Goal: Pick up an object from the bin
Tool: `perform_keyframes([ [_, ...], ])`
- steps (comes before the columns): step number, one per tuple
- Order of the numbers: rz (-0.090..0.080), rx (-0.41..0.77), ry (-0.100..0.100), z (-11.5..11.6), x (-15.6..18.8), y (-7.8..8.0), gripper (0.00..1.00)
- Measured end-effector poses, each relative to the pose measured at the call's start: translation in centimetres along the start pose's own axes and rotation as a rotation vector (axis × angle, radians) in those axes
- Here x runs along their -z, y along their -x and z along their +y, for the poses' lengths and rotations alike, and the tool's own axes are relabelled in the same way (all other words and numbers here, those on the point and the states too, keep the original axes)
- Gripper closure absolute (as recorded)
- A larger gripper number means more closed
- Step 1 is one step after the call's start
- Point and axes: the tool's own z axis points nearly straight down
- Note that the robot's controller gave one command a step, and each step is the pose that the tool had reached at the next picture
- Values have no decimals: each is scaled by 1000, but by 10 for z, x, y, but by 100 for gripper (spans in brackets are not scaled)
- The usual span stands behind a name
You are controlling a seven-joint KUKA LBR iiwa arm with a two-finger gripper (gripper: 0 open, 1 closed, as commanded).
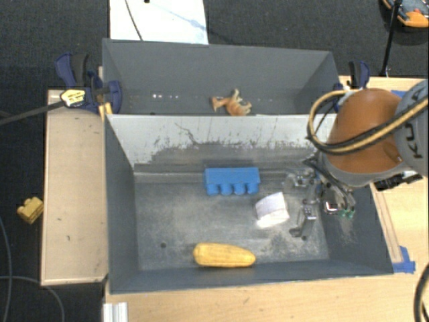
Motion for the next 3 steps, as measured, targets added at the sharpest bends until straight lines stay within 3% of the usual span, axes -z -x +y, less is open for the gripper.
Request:
perform_keyframes([
  [1,-8,2,-1,0,4,2,0],
  [2,-15,-66,0,8,-44,7,0],
  [3,-41,-308,-3,25,-73,15,100],
])
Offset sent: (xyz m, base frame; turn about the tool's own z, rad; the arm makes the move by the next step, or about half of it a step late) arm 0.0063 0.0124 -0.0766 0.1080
